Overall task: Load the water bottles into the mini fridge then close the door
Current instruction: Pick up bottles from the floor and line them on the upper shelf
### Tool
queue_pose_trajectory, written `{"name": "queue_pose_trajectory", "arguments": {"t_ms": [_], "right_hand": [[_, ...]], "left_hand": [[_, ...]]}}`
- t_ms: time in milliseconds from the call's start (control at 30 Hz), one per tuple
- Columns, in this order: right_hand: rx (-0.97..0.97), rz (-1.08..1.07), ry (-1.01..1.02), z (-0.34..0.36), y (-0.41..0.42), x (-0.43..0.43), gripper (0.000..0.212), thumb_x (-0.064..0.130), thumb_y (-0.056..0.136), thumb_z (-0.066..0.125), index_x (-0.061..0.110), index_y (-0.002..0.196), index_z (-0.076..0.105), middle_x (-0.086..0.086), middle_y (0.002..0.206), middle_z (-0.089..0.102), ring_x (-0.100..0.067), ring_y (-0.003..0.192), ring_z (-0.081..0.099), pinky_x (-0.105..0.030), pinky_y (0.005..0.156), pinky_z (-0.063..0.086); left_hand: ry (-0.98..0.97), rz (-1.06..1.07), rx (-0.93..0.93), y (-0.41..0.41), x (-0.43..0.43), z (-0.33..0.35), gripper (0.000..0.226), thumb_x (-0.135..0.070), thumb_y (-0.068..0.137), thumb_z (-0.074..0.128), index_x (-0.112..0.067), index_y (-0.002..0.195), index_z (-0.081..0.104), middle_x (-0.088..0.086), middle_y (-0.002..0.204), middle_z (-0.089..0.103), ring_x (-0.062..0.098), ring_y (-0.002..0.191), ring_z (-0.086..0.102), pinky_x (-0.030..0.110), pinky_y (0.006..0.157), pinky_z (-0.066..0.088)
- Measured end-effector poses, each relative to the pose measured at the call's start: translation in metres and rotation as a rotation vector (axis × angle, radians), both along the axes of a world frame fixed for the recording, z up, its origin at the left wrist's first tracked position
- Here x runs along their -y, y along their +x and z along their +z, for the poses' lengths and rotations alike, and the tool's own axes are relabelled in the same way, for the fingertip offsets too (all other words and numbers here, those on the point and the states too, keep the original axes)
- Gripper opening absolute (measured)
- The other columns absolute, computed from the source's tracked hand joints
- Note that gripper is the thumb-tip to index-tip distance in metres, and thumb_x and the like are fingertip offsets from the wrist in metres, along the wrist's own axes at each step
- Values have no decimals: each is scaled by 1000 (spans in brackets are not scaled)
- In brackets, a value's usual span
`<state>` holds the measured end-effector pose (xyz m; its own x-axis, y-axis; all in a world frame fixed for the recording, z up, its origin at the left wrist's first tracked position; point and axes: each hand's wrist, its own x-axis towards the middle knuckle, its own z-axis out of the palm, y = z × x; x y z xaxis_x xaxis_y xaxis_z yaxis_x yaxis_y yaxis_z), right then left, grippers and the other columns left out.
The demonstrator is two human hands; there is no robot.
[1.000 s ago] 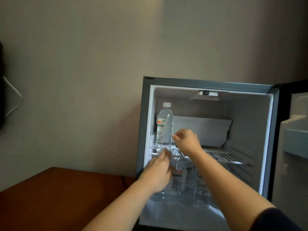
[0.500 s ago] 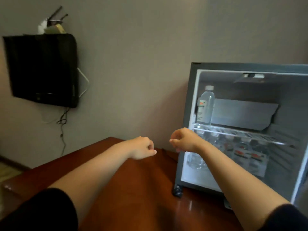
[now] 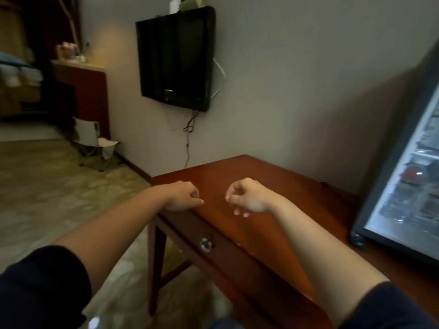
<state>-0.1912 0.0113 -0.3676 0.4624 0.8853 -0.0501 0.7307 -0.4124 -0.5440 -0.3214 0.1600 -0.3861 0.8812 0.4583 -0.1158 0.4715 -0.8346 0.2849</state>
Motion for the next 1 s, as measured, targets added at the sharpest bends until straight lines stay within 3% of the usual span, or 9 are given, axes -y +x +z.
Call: {"name": "queue_pose_trajectory", "arguments": {"t_ms": [167, 333, 467, 633, 767, 867, 1000], "right_hand": [[-77, 141, -59, -41, -48, -60, 13, 22, 96, 51, 15, 102, 61, -2, 88, 66, -8, 68, 66, -16, 50, 50], [-138, 240, -133, -98, -90, -118, 19, 18, 95, 51, 6, 102, 64, -6, 82, 66, -17, 69, 68, -30, 61, 57], [-222, 287, -224, -154, -122, -156, 11, 17, 93, 52, 12, 96, 61, -12, 86, 66, -28, 78, 69, -26, 55, 53], [-324, 378, -342, -223, -156, -189, 14, 18, 95, 52, 10, 102, 61, -3, 82, 59, -14, 69, 62, -24, 56, 49], [-369, 393, -449, -276, -175, -204, 19, 16, 95, 53, 4, 109, 58, 1, 77, 55, -9, 61, 57, -18, 47, 47], [-423, 400, -509, -312, -184, -209, 22, 16, 95, 53, 2, 110, 59, -1, 80, 56, -9, 65, 57, -21, 56, 48], [-473, 400, -574, -362, -188, -210, 22, 11, 94, 52, 0, 111, 60, -8, 86, 60, -11, 67, 56, -16, 54, 44]], "left_hand": [[-122, 117, -22, -63, -47, -49, 38, -39, 96, 44, -8, 111, 61, 7, 105, 62, 24, 97, 61, 38, 90, 49], [-244, 259, -13, -120, -73, -101, 35, -33, 96, 46, -7, 113, 62, 13, 110, 67, 25, 99, 66, 29, 86, 47], [-370, 382, -46, -161, -95, -157, 34, -31, 96, 46, -6, 114, 61, 17, 112, 67, 26, 97, 66, 26, 84, 46], [-528, 513, -55, -207, -109, -227, 39, -33, 97, 45, -5, 120, 58, 7, 117, 60, 26, 104, 64, 30, 91, 46], [-560, 617, -88, -231, -111, -289, 38, -33, 96, 46, -4, 117, 61, 12, 123, 60, 26, 113, 56, 33, 96, 41], [-609, 692, -98, -242, -107, -332, 37, -31, 96, 48, -3, 116, 62, 13, 123, 60, 26, 113, 56, 33, 96, 41], [-672, 772, -83, -248, -98, -379, 34, -28, 96, 47, -5, 116, 61, 10, 121, 62, 22, 109, 57, 24, 84, 39]]}}
